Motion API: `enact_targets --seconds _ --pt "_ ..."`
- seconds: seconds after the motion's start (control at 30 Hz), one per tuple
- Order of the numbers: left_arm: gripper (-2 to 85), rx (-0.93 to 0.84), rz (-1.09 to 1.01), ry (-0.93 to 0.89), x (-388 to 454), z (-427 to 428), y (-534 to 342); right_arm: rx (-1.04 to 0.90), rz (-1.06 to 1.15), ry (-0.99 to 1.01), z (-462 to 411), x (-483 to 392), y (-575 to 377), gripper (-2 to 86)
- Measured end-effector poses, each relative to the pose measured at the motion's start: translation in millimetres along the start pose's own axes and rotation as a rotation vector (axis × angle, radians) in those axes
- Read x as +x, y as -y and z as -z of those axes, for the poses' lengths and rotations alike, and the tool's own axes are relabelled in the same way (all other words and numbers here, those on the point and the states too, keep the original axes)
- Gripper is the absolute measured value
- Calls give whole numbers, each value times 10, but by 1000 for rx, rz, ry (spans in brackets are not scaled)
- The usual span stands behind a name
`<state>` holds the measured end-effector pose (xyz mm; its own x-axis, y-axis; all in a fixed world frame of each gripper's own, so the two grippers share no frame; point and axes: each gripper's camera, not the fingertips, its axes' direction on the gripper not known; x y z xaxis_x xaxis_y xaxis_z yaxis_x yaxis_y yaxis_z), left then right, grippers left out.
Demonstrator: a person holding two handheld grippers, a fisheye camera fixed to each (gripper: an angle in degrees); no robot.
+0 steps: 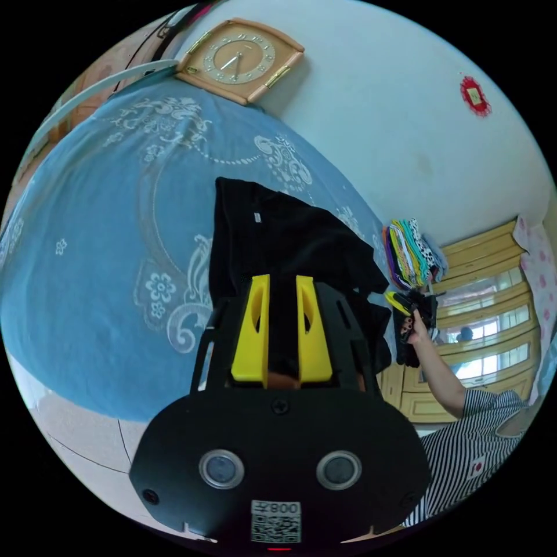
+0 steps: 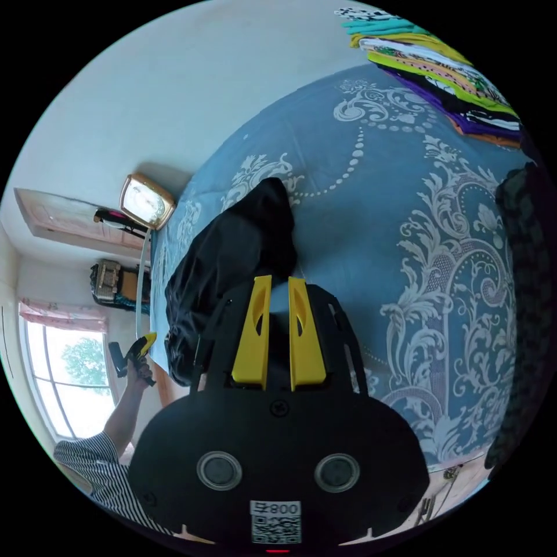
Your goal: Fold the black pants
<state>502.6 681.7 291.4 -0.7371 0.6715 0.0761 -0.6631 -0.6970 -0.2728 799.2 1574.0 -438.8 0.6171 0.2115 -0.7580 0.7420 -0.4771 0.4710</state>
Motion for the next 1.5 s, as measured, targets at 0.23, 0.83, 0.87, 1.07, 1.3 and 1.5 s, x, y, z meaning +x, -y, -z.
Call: enact_targets --seconds 0.23,0.83,0.87,1.07,1.3,1.5 --pt "98 23 125 133 -455 10 737 11 -66 1 -325 -194 199 58" --pt "11 54 -18 110 -576 349 1885 45 365 -310 57 -1939 928 8" --pt "11 70 -36 95 -566 422 1933 68 475 -414 220 -2234 960 8" --pt "9 145 13 70 -832 567 1992 161 806 -775 491 -3132 892 3" --pt "12 95 189 74 -1329 311 1906 -267 571 -963 -426 -2196 834 1" --pt "14 96 158 62 -1408 212 2045 -137 366 -680 -95 -1850 1122 40"
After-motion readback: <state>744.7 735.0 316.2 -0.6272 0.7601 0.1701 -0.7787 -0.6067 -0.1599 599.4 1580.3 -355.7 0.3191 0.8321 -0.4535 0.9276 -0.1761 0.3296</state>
